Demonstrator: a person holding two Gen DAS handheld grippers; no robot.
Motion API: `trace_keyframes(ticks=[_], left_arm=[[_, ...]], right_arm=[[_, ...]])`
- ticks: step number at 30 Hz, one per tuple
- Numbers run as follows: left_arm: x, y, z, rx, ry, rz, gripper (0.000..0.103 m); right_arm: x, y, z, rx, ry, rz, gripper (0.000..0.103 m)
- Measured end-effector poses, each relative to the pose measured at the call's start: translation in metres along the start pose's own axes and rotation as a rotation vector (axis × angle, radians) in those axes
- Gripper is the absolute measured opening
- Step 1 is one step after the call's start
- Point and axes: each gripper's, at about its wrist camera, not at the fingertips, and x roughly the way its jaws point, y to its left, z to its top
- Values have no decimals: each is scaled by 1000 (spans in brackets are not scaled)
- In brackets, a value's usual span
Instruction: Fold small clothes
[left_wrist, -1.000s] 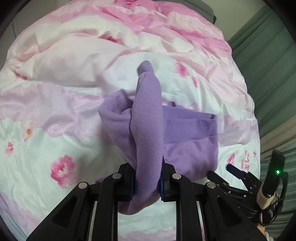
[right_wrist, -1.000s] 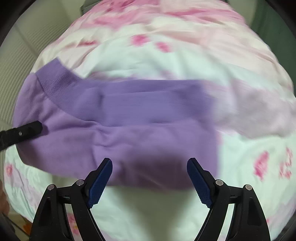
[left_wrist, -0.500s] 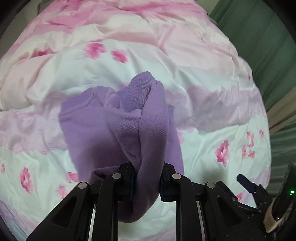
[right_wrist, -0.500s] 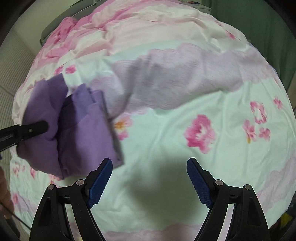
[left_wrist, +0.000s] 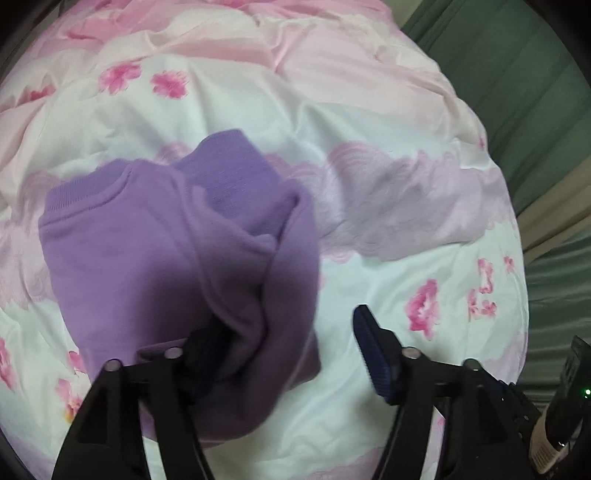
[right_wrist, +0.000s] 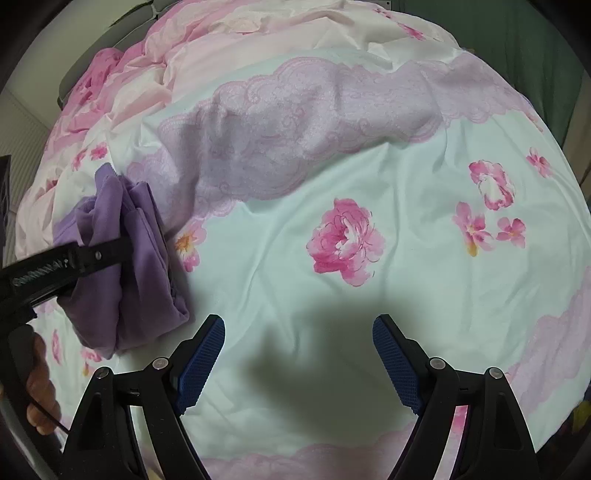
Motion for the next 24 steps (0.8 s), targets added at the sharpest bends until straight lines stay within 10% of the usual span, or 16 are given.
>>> trace_keyframes(ticks=[8,16,24], left_arm=[[-80,9,-20,-2,-92,-185,80],[-95,72,-51,2,-180,145,82],[-77,118,-63,-97,-159,198,82]], right_arm=[[-16,5,4,-24,-19,10,83],[-35,49,7,-137,-47,78,83],[-37,146,13,-368,-74,191,83]])
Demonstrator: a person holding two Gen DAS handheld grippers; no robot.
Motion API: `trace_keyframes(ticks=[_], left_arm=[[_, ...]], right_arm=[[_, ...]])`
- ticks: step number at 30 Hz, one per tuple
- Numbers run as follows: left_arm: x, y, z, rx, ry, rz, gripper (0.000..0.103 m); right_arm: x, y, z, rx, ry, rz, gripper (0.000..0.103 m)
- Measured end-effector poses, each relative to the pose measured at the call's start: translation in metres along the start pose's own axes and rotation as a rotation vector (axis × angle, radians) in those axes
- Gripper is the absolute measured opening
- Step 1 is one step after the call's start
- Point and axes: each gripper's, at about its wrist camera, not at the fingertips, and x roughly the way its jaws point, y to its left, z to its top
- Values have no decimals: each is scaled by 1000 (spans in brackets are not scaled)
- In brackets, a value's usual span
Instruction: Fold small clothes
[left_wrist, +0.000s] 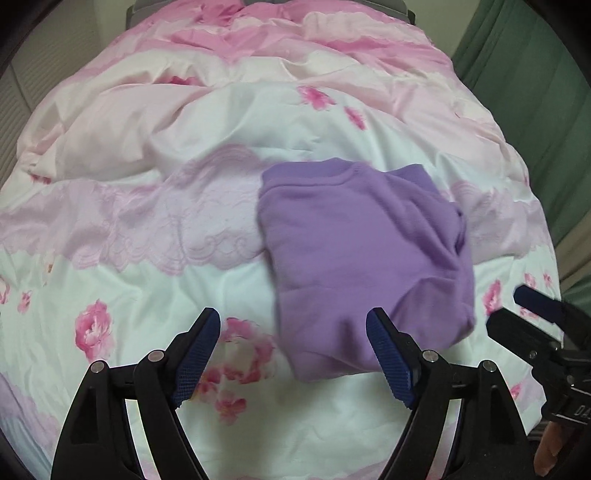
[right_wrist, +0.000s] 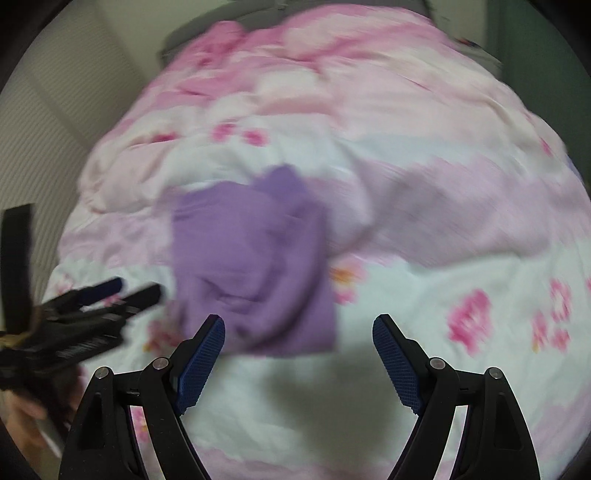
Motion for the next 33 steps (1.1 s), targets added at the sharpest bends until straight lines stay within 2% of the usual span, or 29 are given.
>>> trace_keyframes(ticks=[2,6,9,13,19,27,29,30,31,33], left_arm=[[0,4,-3,-8,-6,21,82],[1,11,-5,-27,-16,25,82],[6,10,-6,-19,2,13,82],[11,4,-7,3,14,-17,82],[28,-11,-13,53,62,-42,82],[45,-18,-23,49,113,-49,82],[45,-17,-24,58,109,-39,82],[44,-18,-23,67,105,-29,82],[43,-17,-23,76,103,-19,82],[40,-15,-21,90,96,-10,82]], right_arm=[[8,14,7,-26,7,25,82],[28,31,16,-27,48,51,73],[43,36,14,-29,103,43,31],[39,25,-3,-29,104,29,22],[44,-8,-32,42,144,-1,19],[77,-35,-41,104,173,-28,18],[79,-35,-42,78,177,-44,26],[76,-36,-43,77,172,-52,35],[74,-38,-44,80,167,-64,51],[69,-43,-45,106,166,-76,62]])
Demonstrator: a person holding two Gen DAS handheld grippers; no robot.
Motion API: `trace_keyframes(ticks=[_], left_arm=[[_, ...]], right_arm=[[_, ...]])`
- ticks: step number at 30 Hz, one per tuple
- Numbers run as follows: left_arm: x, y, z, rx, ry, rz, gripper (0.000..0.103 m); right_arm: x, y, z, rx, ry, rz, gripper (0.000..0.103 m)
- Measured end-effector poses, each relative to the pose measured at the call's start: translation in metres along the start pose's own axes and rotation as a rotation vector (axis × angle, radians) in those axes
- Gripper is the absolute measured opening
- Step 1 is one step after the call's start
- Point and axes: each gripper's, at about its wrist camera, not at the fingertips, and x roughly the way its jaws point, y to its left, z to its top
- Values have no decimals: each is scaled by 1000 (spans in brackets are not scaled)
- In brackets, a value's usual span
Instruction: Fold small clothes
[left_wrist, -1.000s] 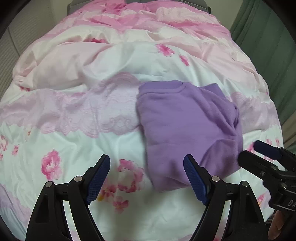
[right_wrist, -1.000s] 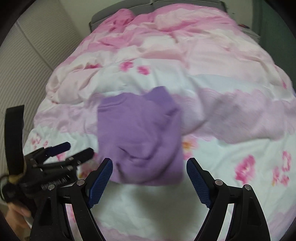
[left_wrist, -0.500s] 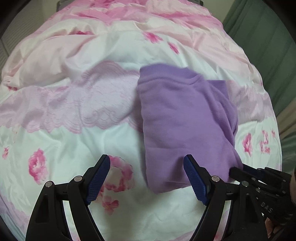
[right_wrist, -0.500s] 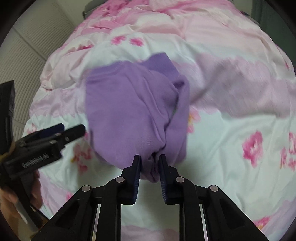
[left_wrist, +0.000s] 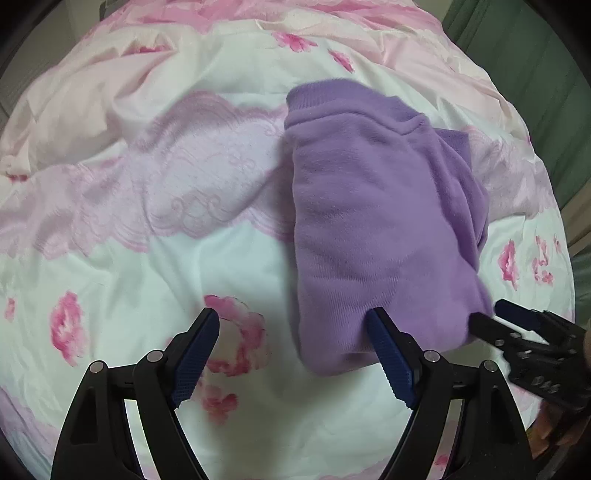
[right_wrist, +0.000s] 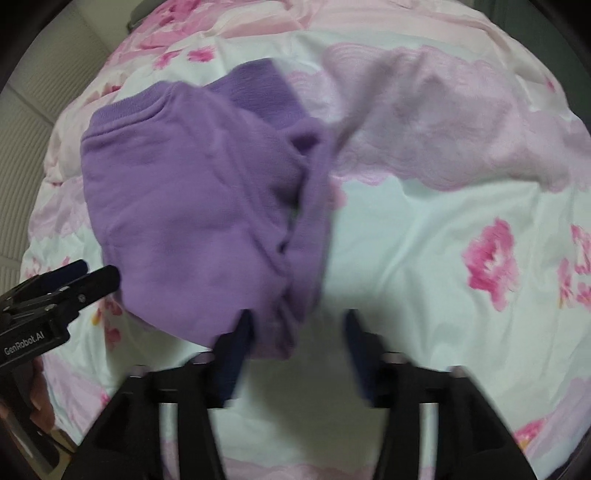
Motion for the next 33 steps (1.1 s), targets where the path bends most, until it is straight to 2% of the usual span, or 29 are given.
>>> trace_keyframes(ticks=[3,5,6,7,9,13,17,23,33], left_arm=[[-9,4,-1,34,-30,6,82],[-11,6,-2,50,-34,7,82],[-11,7,-2,57,-32,6,82],[-11,7,-3,65,-32,4,82],[-11,9,-3,78,-32,0,82],[-11,13,6,81,-46,-52,82],[-6,19,28,55,-52,-125,82],[19,20,65,28,-11,-213,82],[60,18,95,15,54,-222,84]], right_arm=[[-14,-7,-1,53,-20,48,62],[-26,-4,-2,62,-70,49,72],[-29,-2,-3,51,-91,43,83],[-31,2,-3,35,-119,38,86],[-26,8,-3,16,-130,29,86],[-1,5,5,20,-81,71,86],[19,-16,12,106,-60,173,86],[43,-22,17,111,-30,216,88],[61,-20,27,118,-15,264,86]])
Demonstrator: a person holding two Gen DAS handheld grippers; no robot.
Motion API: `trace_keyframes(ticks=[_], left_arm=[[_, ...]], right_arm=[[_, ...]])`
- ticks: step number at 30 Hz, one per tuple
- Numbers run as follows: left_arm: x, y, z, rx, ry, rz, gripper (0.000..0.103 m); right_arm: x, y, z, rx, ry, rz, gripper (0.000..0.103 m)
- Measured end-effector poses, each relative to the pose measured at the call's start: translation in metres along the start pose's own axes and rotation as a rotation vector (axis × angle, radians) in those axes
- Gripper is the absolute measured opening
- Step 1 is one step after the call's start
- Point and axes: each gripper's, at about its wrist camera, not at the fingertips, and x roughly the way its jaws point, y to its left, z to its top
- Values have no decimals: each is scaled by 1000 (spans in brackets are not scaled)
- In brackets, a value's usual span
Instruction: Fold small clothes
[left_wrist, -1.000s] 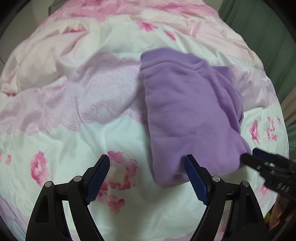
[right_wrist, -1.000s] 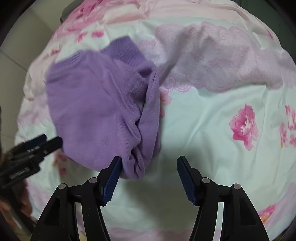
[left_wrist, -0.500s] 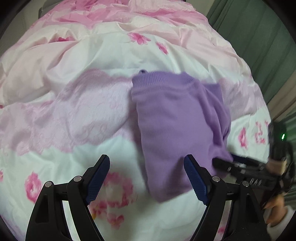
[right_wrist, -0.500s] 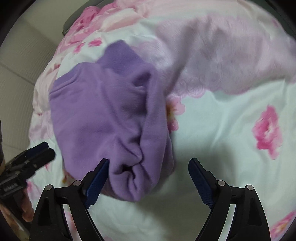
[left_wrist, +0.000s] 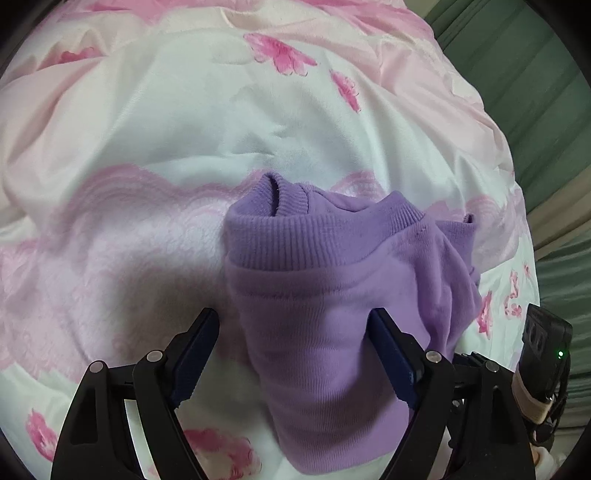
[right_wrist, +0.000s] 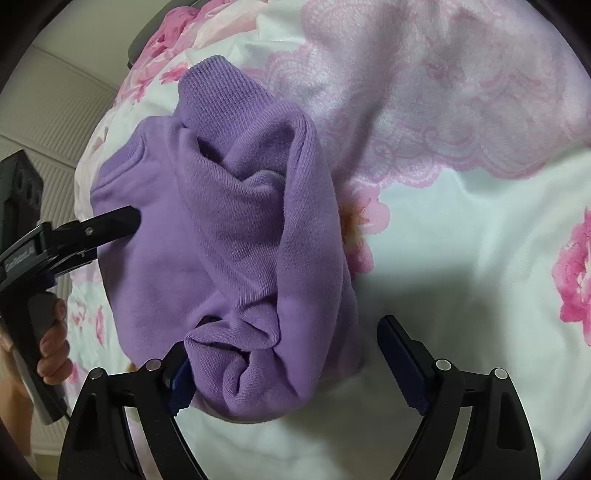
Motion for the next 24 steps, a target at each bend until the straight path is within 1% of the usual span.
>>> trace_keyframes(ticks=[2,3,5,6,7,8,9,10,13,16,18,20,24], left_arm=[[5,1,1,-9,1,0,83],[7,1,1,-20,3,-5,82],[14,3,1,-53,24,-29,75],[18,5,1,-80,36,-46,68],[21,7,1,-113,47,-66,60],[21,9,1,-139,51,-84,56],[18,8,1,-149,51,-89,51],[15,6,-1,-139,47,-85,46],[-5,-6,-9,-57,21,-54,38],[-29,-15,-19,-12,-13,-56,35],[-45,-19,-26,-10,-31,-54,35],[-63,-23,-34,-11,-52,-64,35],[-107,-27,-62,-21,-111,-59,35]], right_arm=[[2,1,1,-7,2,-2,84],[3,3,2,-12,3,-1,81],[6,7,4,-13,6,11,75],[6,7,6,-7,9,19,71],[8,8,6,2,13,27,70],[9,8,7,7,15,28,68],[9,9,7,9,18,31,64],[8,9,8,10,19,37,59],[-2,16,7,-5,16,36,50],[-21,30,1,-47,-11,13,46],[-34,36,-4,-60,-30,12,46],[-52,46,-13,-65,-48,32,45],[-86,69,-31,-104,-84,44,45]])
